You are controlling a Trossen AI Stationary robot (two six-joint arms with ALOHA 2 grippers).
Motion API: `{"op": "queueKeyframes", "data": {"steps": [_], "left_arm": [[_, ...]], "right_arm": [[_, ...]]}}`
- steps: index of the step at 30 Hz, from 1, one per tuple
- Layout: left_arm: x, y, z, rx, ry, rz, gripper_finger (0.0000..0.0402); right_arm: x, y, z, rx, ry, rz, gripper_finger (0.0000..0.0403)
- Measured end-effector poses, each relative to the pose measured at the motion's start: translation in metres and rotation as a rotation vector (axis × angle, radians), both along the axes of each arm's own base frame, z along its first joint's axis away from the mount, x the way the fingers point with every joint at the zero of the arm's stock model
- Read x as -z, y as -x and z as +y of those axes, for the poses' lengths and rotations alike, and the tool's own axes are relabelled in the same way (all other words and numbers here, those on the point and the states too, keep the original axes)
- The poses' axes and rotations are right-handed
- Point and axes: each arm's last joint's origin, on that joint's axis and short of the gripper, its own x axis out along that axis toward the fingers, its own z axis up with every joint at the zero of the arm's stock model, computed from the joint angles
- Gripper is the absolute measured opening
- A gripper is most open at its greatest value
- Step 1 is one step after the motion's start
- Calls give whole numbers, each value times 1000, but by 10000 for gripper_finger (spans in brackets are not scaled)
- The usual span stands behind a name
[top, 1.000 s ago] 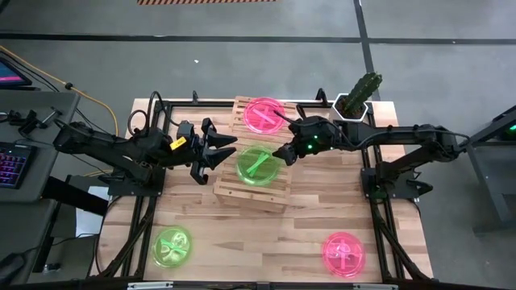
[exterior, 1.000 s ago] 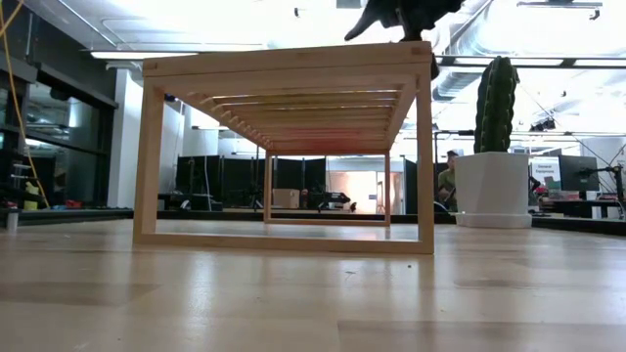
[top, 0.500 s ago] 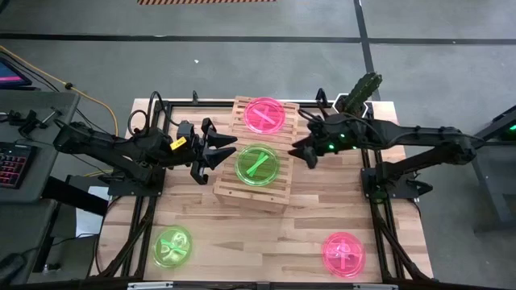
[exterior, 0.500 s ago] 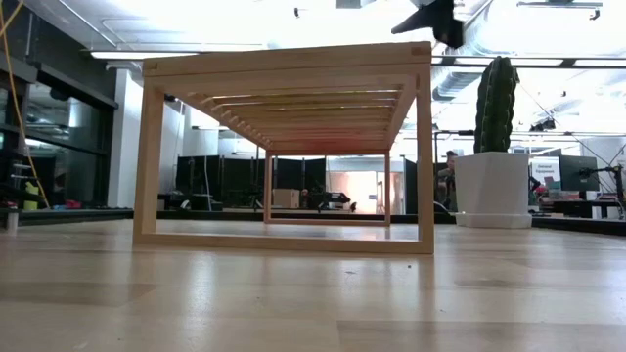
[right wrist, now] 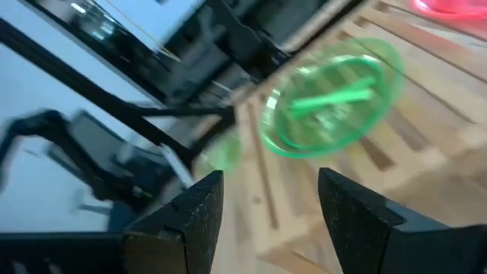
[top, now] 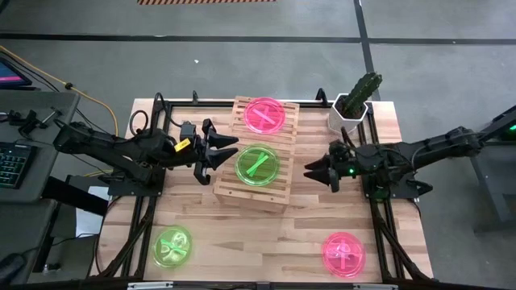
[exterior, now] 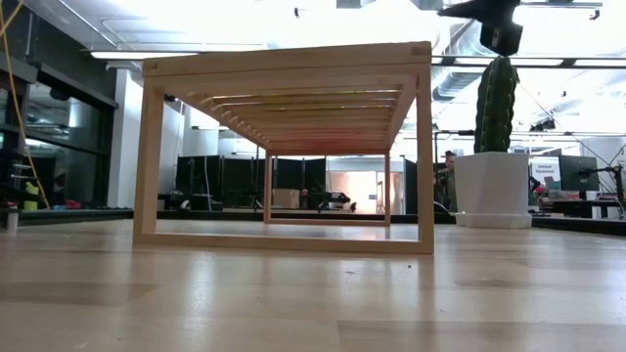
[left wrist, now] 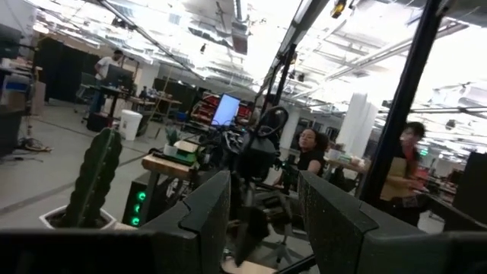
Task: Place and stack plates onto a shelf
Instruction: Stack the pink transparent plate on top of the other pink transparent plates on the shelf
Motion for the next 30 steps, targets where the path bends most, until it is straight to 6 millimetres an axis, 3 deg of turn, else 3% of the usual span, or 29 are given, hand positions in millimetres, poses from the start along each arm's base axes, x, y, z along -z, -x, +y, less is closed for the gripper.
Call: {"op": "queueKeyframes", "data": {"steps": [5,17,21,24,30], "left_arm": [[0,0,0,-9,3,2,145],[0,0,0,-9,2,4,145],[0,0,0,-9,2,4,145],[0,0,0,-8,2,4,145],[0,0,0,-7,4,3,145]], "right_arm": [[3,1,3,-12,-22,-96,197],[2,1,3,-25,19,-104,197],[3,1,6,-122,-42,-92,197],[10,5,14,-232,-161,7,197],[39,29,48,-363,-335,414,197]]}}
